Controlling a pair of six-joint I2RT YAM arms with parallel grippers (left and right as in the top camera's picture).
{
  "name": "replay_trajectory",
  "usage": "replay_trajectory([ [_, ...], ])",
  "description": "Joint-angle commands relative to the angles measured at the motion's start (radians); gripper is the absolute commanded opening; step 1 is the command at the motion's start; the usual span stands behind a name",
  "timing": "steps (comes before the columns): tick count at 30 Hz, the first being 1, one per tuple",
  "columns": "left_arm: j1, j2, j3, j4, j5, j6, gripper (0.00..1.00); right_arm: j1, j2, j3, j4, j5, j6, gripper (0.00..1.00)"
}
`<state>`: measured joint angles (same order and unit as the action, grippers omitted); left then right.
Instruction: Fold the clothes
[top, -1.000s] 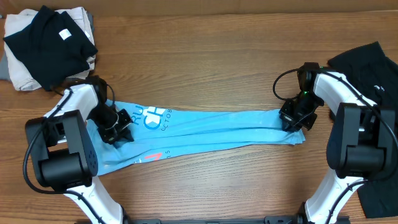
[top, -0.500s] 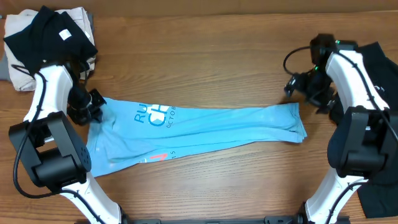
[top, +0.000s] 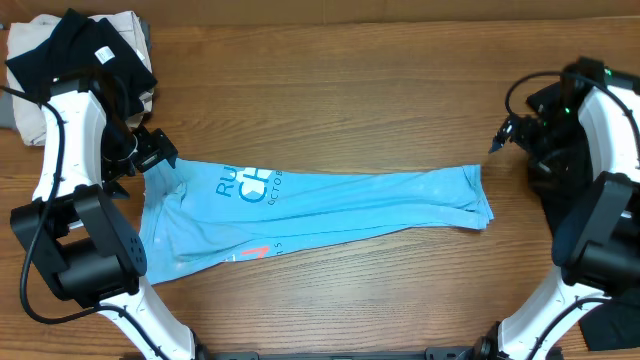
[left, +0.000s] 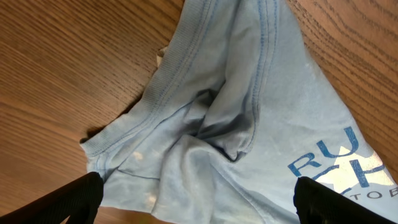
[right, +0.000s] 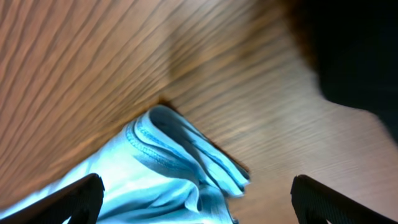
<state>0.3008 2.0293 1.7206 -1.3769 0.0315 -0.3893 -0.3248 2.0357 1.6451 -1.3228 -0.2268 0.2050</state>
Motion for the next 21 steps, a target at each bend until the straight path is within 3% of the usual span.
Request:
replay_trajectory([
  [1, -0.008, 0.005, -0.019, 0.013, -0.009, 0.008, 1.0, -0.018, 0.003, -0.092, 0.049, -0.218, -0.158, 1.0],
  [14, -0.008, 0.005, -0.02, 0.02, -0.005, 0.008, 1.0, 0.033, 0.003, -0.414, 0.245, -0.288, -0.161, 0.97],
  [15, -0.008, 0.005, -0.02, 0.02, -0.005, 0.008, 1.0, 0.04, 0.003, -0.424, 0.244, -0.288, -0.161, 0.93],
  [18, -0.008, 0.005, -0.02, 0.021, -0.005, 0.008, 1.0, 0.071, 0.003, -0.452, 0.244, -0.288, -0.156, 0.5],
  [21, -0.008, 0.005, -0.02, 0.021, -0.005, 0.008, 1.0, 0.105, 0.003, -0.455, 0.242, -0.287, -0.149, 0.25],
])
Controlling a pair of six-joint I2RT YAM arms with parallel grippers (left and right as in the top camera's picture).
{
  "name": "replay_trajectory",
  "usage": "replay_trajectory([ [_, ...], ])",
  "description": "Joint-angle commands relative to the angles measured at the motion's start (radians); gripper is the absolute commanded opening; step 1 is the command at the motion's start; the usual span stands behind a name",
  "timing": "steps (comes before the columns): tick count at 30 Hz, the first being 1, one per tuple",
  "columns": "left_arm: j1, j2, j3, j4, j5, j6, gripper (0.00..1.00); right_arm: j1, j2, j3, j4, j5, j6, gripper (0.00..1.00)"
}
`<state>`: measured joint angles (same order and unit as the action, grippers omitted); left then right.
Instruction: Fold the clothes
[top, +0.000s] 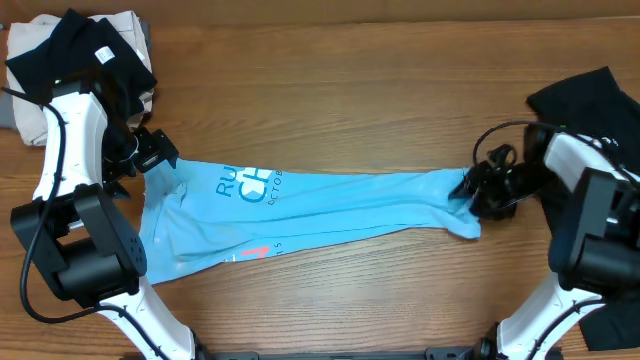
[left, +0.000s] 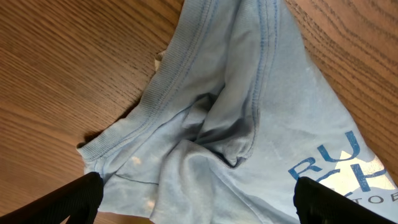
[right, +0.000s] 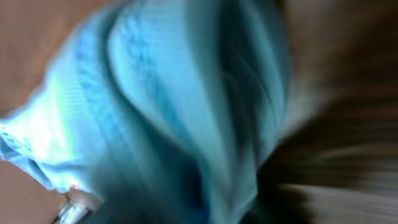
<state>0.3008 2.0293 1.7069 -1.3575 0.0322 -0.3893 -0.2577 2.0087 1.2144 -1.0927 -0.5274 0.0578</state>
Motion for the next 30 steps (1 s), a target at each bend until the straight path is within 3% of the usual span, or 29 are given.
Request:
replay_trajectory([
  [1, -0.008, 0.005, -0.006, 0.001, -0.006, 0.008, 1.0, 0.047, 0.03, -0.022, 0.016, 0.019, 0.015, 0.07],
  [6, -0.008, 0.005, -0.006, -0.003, -0.006, 0.008, 1.0, 0.047, 0.027, 0.023, 0.008, 0.19, 0.183, 0.04],
  [16, -0.008, 0.005, -0.006, -0.013, -0.006, 0.008, 1.0, -0.015, -0.088, 0.285, -0.232, 0.449, 0.299, 0.04],
  [22, -0.008, 0.005, -0.006, -0.014, -0.005, 0.008, 1.0, 0.034, -0.166, 0.35, -0.291, 0.434, 0.299, 0.04],
  [30, -0.008, 0.005, -0.006, -0.018, -0.006, 0.008, 1.0, 0.237, -0.167, 0.35, -0.274, 0.369, 0.3, 0.04],
])
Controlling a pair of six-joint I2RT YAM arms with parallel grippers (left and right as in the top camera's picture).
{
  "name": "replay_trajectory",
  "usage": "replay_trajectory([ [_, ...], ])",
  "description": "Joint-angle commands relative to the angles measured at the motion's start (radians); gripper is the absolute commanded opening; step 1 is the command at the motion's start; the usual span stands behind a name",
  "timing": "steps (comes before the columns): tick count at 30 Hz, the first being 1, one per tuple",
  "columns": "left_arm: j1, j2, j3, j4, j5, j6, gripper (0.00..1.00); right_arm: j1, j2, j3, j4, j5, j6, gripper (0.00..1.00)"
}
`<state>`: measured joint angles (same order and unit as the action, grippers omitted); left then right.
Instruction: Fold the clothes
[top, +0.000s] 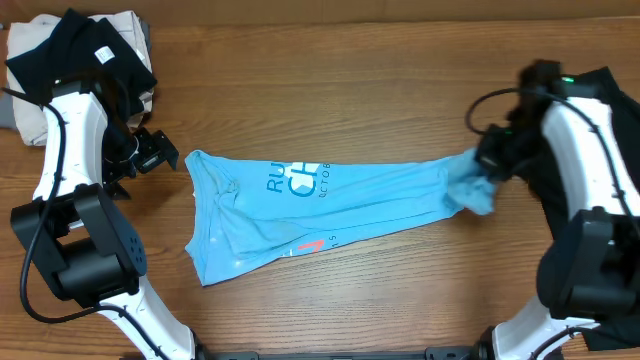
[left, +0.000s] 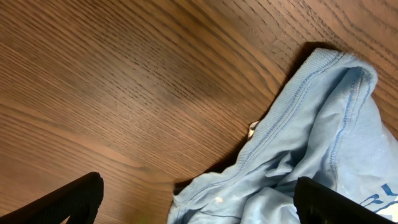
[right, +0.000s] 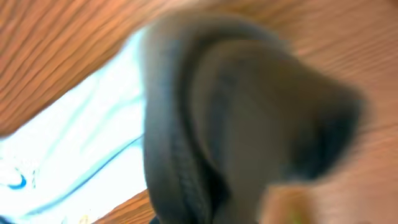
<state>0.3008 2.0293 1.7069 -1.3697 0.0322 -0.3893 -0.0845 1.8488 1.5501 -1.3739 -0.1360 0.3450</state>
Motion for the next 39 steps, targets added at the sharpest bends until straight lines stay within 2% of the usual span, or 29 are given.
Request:
replay_trajectory([
  [1, -0.008, 0.005, -0.006, -0.007, -0.006, 0.008, 1.0, 0.093, -0.007, 0.014, 0.011, -0.023, 0.024, 0.04],
  [9, -0.008, 0.005, -0.006, -0.007, -0.006, 0.008, 1.0, 0.264, -0.006, 0.01, 0.057, -0.105, 0.034, 0.04],
  [15, -0.008, 0.005, -0.006, -0.008, -0.006, 0.008, 1.0, 0.369, -0.006, -0.046, 0.134, -0.111, 0.045, 0.08],
  [23, -0.008, 0.005, -0.006, -0.006, -0.006, 0.008, 1.0, 0.485, -0.006, -0.143, 0.287, -0.249, 0.047, 0.09],
  [27, -0.008, 0.005, -0.006, -0.007, -0.006, 0.008, 1.0, 0.525, -0.006, -0.152, 0.309, -0.251, 0.084, 0.16],
  [33, -0.008, 0.005, -0.006, -0.006, -0.006, 0.008, 1.0, 0.573, -0.006, -0.153, 0.336, -0.254, 0.124, 0.17],
  [36, -0.008, 0.005, -0.006, -0.007, -0.006, 0.008, 1.0, 0.598, -0.006, -0.153, 0.357, -0.254, 0.143, 0.25],
  [38, -0.008, 0.005, -0.006, -0.008, -0.006, 0.008, 1.0, 0.608, -0.006, -0.153, 0.368, -0.255, 0.158, 0.45],
  [39, -0.008, 0.005, -0.006, -0.01, -0.006, 0.009, 1.0, 0.611, -0.006, -0.153, 0.373, -0.255, 0.157, 0.61],
])
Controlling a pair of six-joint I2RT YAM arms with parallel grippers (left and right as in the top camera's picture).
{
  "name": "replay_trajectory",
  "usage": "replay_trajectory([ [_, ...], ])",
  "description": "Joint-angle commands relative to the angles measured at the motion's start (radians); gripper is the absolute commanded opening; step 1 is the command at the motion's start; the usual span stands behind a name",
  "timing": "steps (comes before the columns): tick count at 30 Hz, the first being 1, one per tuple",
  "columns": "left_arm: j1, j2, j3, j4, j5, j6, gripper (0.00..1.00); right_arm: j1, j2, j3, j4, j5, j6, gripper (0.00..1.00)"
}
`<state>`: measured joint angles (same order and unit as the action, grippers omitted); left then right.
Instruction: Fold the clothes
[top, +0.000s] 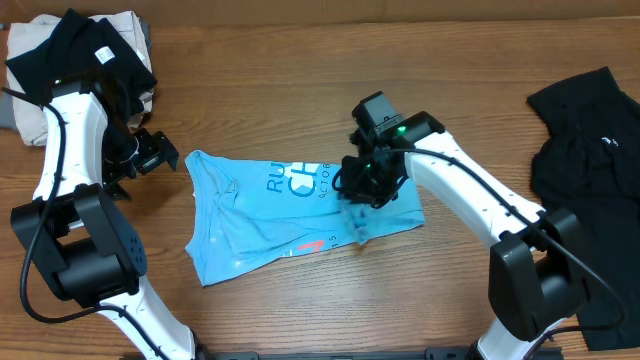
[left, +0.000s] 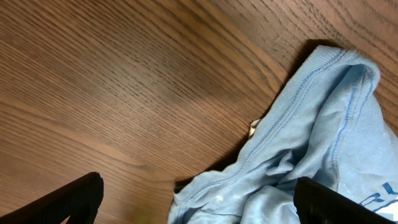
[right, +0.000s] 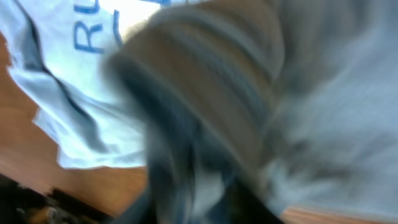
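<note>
A light blue T-shirt (top: 250, 220) with blue lettering lies crumpled across the middle of the table. My right gripper (top: 367, 187) is shut on the shirt's right end and holds it over the shirt's middle, next to the lettering. The right wrist view is blurred, filled with the shirt's cloth (right: 74, 81), and the fingers cannot be made out there. My left gripper (top: 150, 155) stands open just left of the shirt, not touching it. Its dark fingers (left: 68, 199) show at the bottom corners, and the shirt's ribbed edge (left: 292, 118) lies between and beyond them.
A pile of black and beige clothes (top: 85, 55) sits at the far left corner behind the left arm. A black garment (top: 585, 140) lies at the right edge. The wooden table (top: 300, 80) shows around the shirt.
My right gripper has gone from the table's right side to over the shirt's middle, bringing the shirt's right end with it. The shirt now spans about half its former length. The left arm has not moved.
The shirt first lay stretched long, its left end under my open left gripper and my right gripper above its right end. The right gripper then sat on that end. Later the shirt lay shifted right, clear of the left gripper. Now its right end is over its middle.
</note>
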<state>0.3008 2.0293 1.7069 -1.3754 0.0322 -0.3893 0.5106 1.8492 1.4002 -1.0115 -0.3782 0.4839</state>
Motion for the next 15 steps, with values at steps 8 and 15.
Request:
replay_trajectory([
  [8, -0.008, 0.005, -0.006, -0.007, -0.006, 0.009, 1.0, -0.025, -0.007, 0.043, -0.048, 0.008, -0.02, 0.75],
  [15, -0.008, 0.005, -0.006, -0.008, -0.006, 0.016, 1.0, -0.172, -0.007, 0.111, -0.219, 0.077, -0.084, 0.7],
])
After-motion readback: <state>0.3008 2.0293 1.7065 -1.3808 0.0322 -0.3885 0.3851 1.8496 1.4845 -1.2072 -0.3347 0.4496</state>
